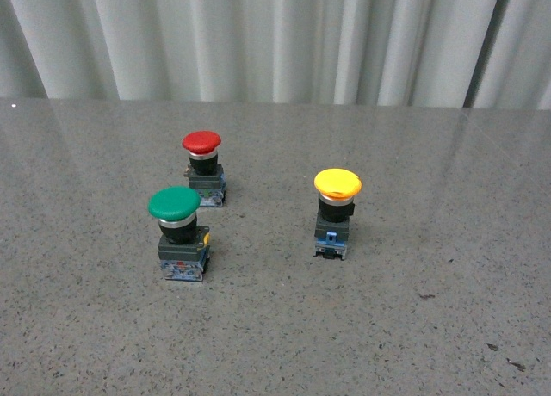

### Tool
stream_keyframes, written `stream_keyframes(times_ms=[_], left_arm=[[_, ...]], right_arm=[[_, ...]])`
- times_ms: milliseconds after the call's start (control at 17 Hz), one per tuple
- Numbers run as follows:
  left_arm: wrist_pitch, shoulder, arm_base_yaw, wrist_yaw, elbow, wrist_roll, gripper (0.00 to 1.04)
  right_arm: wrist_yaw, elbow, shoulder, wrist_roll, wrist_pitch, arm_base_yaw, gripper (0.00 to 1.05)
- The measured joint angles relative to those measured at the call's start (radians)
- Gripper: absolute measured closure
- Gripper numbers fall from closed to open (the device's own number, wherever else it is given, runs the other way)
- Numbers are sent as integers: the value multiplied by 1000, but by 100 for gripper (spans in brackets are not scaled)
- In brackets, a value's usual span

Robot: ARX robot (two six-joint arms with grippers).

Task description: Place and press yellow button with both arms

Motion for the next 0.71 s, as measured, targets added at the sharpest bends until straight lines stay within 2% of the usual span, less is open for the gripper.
stream_keyframes(times_ms=[235,706], left_arm=[[0,0,0,0,0,0,7],[0,0,0,0,0,0,7]], right_arm=[[0,0,0,0,0,0,7],[0,0,0,0,0,0,6]])
